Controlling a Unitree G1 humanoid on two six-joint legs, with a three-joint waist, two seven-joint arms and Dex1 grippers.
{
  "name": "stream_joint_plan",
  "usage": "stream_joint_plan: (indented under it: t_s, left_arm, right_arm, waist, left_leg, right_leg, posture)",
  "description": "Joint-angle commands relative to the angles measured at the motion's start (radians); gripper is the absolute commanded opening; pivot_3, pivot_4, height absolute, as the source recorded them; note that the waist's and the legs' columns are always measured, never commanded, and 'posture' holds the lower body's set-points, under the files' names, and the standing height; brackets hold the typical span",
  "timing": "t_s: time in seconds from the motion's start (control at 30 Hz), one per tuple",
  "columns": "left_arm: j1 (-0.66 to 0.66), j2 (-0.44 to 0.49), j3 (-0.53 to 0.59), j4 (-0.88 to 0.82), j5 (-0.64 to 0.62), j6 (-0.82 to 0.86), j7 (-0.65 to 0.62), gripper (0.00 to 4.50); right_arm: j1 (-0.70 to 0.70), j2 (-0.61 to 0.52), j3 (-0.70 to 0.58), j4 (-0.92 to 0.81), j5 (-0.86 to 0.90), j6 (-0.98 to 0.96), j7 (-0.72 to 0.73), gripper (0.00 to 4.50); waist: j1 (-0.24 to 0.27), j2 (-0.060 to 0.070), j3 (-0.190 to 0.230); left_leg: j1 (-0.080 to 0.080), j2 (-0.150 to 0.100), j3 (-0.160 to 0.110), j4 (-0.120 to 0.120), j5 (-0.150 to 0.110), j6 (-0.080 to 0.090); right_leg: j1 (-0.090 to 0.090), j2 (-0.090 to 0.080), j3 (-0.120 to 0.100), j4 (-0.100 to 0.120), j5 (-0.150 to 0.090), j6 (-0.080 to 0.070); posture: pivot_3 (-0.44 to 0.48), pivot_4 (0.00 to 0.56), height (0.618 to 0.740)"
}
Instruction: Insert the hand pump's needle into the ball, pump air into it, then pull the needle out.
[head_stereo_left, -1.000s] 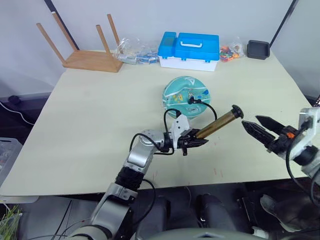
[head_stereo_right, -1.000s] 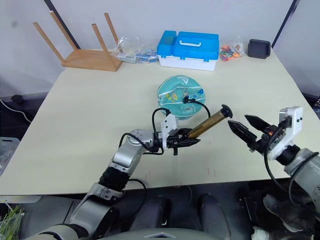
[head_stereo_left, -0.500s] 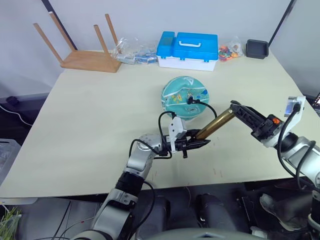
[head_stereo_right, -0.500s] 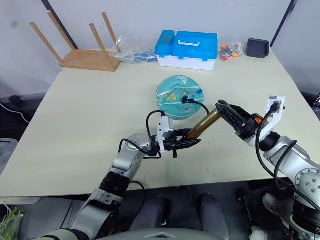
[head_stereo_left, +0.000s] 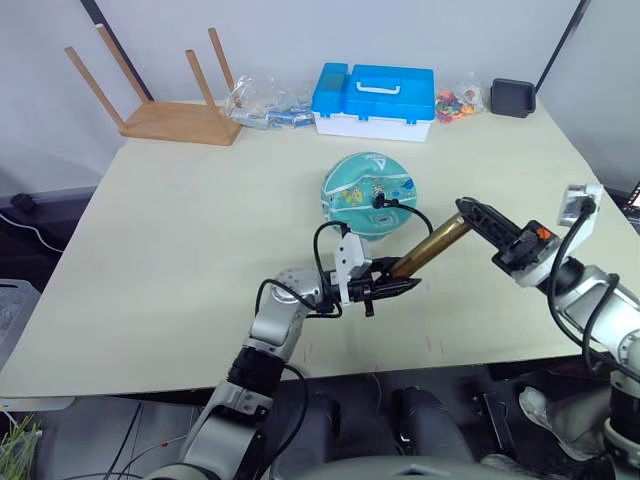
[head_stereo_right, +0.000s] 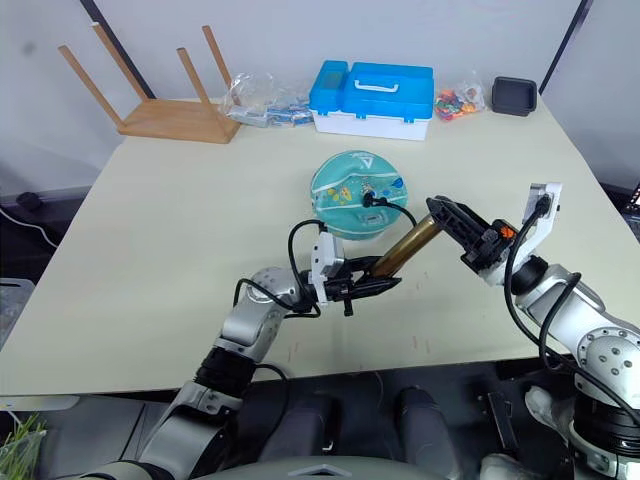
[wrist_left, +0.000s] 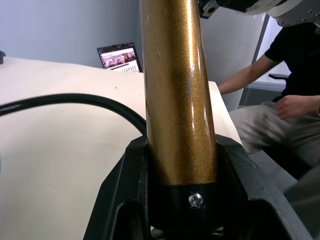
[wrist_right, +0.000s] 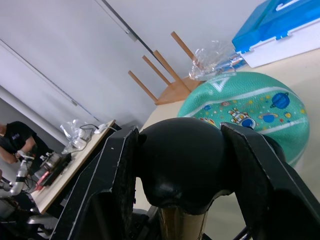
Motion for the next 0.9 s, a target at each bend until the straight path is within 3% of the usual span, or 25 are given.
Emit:
stream_joint_plan:
  t_s: [0.03, 0.1, 0.2, 0.23, 0.33, 0.37, 0.53, 0.63, 0.9]
  left_arm:
    - [-0.006, -0.008, -0.008, -0.045, -0.022, -0.002, 0.000, 1.19]
    - [-0.010, 0.000, -0.011, -0.051, -0.032, 0.030, -0.007, 1.19]
    - [-0.016, 0.037, -0.003, -0.096, -0.066, 0.128, -0.020, 2.75]
    - [-0.018, 0.049, -0.001, -0.110, -0.063, 0.144, -0.014, 2.75]
    - [-0.025, 0.112, -0.001, -0.156, -0.041, 0.216, 0.005, 4.27]
    - [-0.029, 0.140, -0.002, -0.175, -0.036, 0.251, 0.009, 4.46]
    - [-0.046, 0.244, -0.031, -0.246, -0.022, 0.387, 0.009, 4.50]
    - [-0.086, 0.259, -0.057, -0.262, 0.011, 0.481, 0.058, 4.50]
    - [-0.153, 0.175, -0.117, -0.267, 0.020, 0.539, 0.120, 4.50]
  right_arm:
    - [-0.032, -0.014, 0.011, -0.024, 0.033, -0.012, 0.006, 2.05]
    - [-0.040, -0.018, 0.016, -0.028, 0.034, -0.014, 0.000, 2.05]
    - [-0.064, -0.053, 0.030, -0.049, -0.003, -0.009, 0.002, 2.05]
    - [-0.073, -0.072, 0.037, -0.058, -0.022, -0.005, 0.005, 2.05]
    - [-0.129, -0.134, 0.063, -0.084, -0.042, 0.016, -0.015, 2.05]
    - [-0.152, -0.173, 0.079, -0.095, -0.065, 0.035, -0.014, 2.05]
    - [-0.252, -0.273, 0.142, -0.125, -0.085, 0.097, -0.030, 2.05]
    - [-0.314, -0.314, 0.169, -0.132, -0.087, 0.130, -0.041, 2.05]
    - [-0.433, -0.321, 0.222, -0.151, -0.071, 0.179, -0.138, 2.05]
  waist:
    - [0.000, 0.000, 0.000]
    - [0.000, 0.000, 0.000]
    - [-0.001, 0.000, 0.000]
    - [-0.001, 0.000, 0.000]
    - [-0.003, 0.000, 0.000]
    - [-0.003, 0.000, 0.000]
    - [-0.002, 0.000, 0.000]
    - [0.000, 0.000, 0.001]
    - [0.002, 0.000, 0.001]
  left_leg:
    - [0.000, 0.000, 0.000, 0.000, 0.000, 0.000]
    - [0.000, 0.000, 0.000, 0.000, 0.000, 0.000]
    - [0.000, 0.000, 0.000, 0.000, 0.000, 0.000]
    - [0.000, 0.000, 0.000, 0.000, 0.000, 0.000]
    - [0.000, 0.000, 0.000, 0.000, 0.000, 0.000]
    - [0.000, 0.000, 0.000, 0.000, 0.000, 0.000]
    - [-0.001, 0.001, -0.001, -0.001, 0.000, 0.000]
    - [-0.002, 0.001, 0.000, -0.001, 0.000, 0.000]
    - [-0.004, 0.001, -0.001, -0.001, -0.001, 0.001]
  right_leg:
    - [0.000, 0.000, 0.000, 0.000, 0.000, 0.000]
    - [0.000, 0.000, 0.000, 0.000, 0.000, 0.000]
    - [0.000, 0.000, 0.000, 0.000, 0.000, 0.000]
    - [0.000, 0.000, 0.000, 0.000, 0.000, 0.000]
    - [-0.001, 0.000, 0.000, 0.000, 0.000, 0.000]
    - [-0.001, 0.000, 0.000, 0.000, 0.000, 0.000]
    - [-0.001, 0.001, 0.000, -0.001, 0.000, 0.000]
    - [-0.002, 0.000, 0.000, -0.001, 0.000, 0.000]
    - [-0.002, -0.001, -0.001, -0.005, 0.000, 0.000]
  posture:
    - [0.000, 0.150, 0.740]
    - [0.000, 0.150, 0.740]
    - [0.000, 0.150, 0.740]
    - [0.000, 0.150, 0.740]
    - [0.000, 0.150, 0.740]
    - [0.000, 0.150, 0.740]
    - [0.000, 0.150, 0.740]
    - [0.000, 0.150, 0.740]
    - [0.000, 0.150, 0.740]
